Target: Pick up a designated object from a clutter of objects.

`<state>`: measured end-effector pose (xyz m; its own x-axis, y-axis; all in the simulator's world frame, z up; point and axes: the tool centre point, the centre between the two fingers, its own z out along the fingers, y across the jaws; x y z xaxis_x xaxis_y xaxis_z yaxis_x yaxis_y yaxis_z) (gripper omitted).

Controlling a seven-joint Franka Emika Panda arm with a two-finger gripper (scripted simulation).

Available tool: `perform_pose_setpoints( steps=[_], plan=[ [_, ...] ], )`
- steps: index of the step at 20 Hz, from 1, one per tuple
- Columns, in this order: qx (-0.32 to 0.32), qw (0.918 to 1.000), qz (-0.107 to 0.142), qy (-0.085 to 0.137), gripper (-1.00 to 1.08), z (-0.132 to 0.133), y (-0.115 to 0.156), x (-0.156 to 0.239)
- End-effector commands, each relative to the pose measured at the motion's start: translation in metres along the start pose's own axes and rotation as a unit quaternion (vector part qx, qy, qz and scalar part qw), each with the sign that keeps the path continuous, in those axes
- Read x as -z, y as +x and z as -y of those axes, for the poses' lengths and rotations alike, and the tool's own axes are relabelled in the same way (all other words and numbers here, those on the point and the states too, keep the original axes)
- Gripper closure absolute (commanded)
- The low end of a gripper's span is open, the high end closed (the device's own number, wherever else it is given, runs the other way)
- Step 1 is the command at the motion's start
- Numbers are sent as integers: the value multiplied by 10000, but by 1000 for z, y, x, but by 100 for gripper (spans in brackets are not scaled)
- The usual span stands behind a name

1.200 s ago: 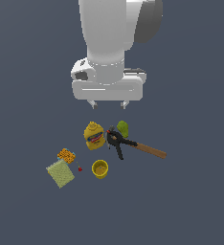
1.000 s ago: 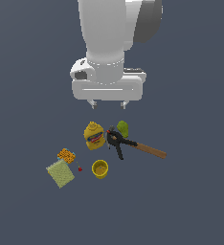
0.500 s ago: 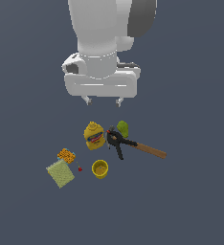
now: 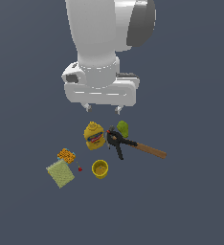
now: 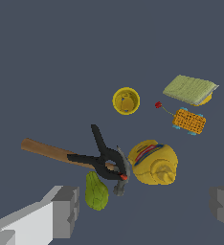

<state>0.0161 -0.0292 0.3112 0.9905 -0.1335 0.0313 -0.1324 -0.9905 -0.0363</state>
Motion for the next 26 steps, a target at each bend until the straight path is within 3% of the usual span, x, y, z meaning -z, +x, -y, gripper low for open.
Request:
perform_pose_setpoints(
  steps=[1,16,26],
  plan=[
    [-84,10000,12,-9,-92,0,8,-10],
    [-924,9956,88,-113,-92,-8,75,-124],
    [-1354,9906,120,-182,-92,-13,98,-196]
  ],
)
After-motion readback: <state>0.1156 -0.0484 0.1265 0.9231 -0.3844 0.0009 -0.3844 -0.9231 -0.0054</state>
